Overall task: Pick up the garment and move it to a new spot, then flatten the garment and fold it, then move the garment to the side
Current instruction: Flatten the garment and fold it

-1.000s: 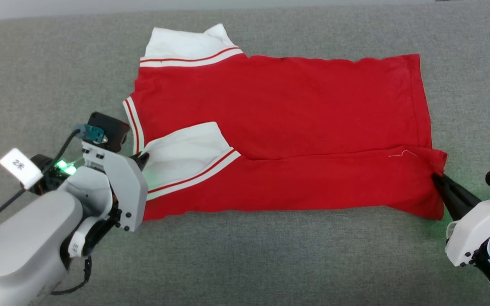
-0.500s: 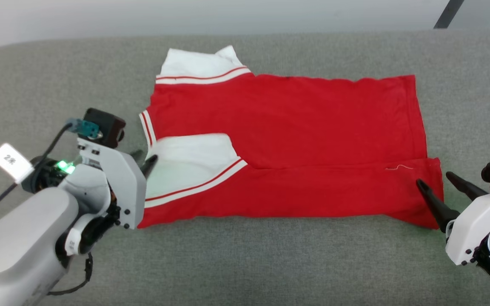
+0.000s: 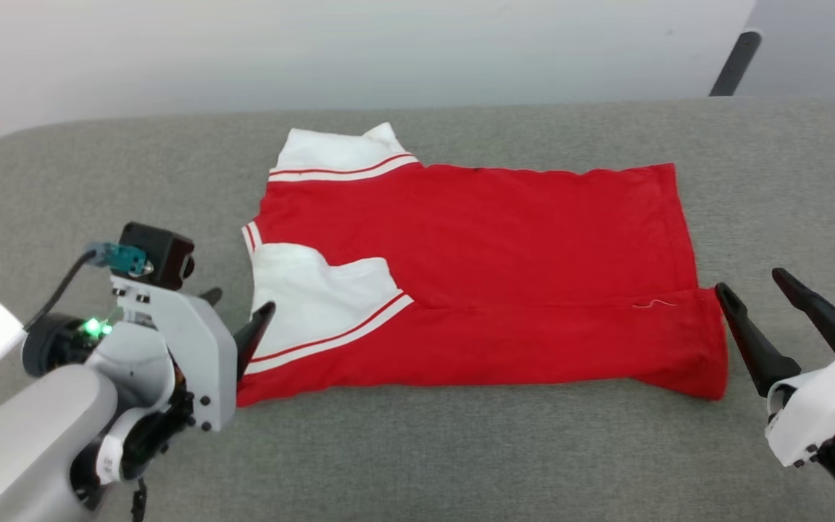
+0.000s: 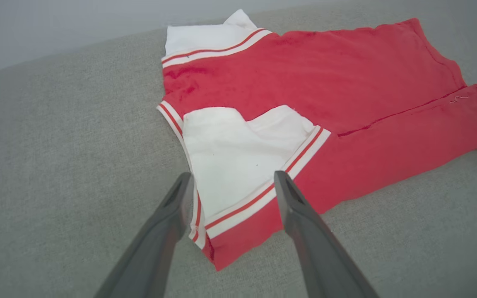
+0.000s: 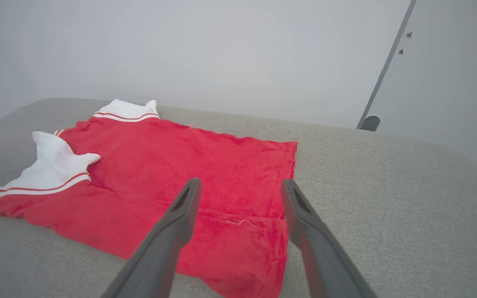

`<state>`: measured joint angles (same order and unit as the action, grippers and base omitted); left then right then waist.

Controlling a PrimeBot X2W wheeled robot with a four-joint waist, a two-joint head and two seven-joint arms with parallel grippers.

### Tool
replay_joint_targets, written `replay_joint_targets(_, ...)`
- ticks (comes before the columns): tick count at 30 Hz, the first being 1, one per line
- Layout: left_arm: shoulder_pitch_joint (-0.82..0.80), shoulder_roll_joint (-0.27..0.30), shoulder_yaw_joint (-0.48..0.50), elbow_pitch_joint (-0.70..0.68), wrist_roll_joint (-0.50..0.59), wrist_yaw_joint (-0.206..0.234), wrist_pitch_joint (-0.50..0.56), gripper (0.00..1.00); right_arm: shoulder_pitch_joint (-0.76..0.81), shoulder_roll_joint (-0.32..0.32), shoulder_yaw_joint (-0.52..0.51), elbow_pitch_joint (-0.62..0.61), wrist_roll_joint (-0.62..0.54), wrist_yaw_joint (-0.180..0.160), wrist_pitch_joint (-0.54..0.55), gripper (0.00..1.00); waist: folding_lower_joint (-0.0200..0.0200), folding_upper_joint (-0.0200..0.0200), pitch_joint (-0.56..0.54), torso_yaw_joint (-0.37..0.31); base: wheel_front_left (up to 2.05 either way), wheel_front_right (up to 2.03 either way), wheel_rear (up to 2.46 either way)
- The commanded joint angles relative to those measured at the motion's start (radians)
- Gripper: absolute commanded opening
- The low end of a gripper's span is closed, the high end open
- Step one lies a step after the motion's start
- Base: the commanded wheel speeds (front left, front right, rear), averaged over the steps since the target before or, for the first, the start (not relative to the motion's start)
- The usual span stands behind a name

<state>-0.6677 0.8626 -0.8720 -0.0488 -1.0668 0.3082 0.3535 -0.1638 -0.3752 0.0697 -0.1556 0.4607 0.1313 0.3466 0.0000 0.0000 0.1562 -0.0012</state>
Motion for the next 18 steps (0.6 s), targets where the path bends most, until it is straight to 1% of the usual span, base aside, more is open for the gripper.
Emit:
replay_joint_targets(1, 0.018, 0.010, 0.005, -0.007, -0.019, 0.011, 0.016, 1.00, 0.018, 0.014, -0.013, -0.025, -0.011, -0.001, -0.006, 1.00, 0.0000, 0.0000, -0.012, -0.019, 0.00, 0.00, 0.00)
replay_joint_targets(5, 0.033, 0.036, 0.012, 0.002, -0.066, 0.035, 0.074, 1.00, 0.051, 0.046, -0.037, -0.085, -0.019, -0.001, -0.004, 1.00, 0.0000, 0.0000, -0.017, -0.051, 0.00, 0.00, 0.00)
replay_joint_targets(8, 0.029, 0.045, 0.014, 0.025, -0.102, 0.042, 0.129, 1.00, 0.071, 0.069, -0.049, -0.116, -0.028, -0.001, 0.004, 1.00, 0.0000, 0.0000, -0.016, -0.077, 0.00, 0.00, 0.00)
replay_joint_targets(10, 0.020, 0.046, 0.016, 0.052, -0.126, 0.039, 0.159, 1.00, 0.080, 0.082, -0.052, -0.132, -0.032, -0.001, 0.011, 1.00, 0.0000, 0.0000, -0.012, -0.095, 0.00, 0.00, 0.00)
replay_joint_targets(16, -0.009, 0.043, -0.006, 0.143, -0.149, 0.018, 0.247, 1.00, 0.099, 0.105, -0.061, -0.148, -0.034, -0.001, 0.018, 1.00, 0.0000, 0.0000, 0.005, -0.138, 0.00, 0.00, 0.00)
replay_joint_targets(18, -0.013, 0.039, -0.015, 0.177, -0.154, 0.020, 0.274, 1.00, 0.106, 0.109, -0.064, -0.149, -0.036, -0.001, 0.017, 1.00, 0.0000, 0.0000, 0.011, -0.148, 0.00, 0.00, 0.00)
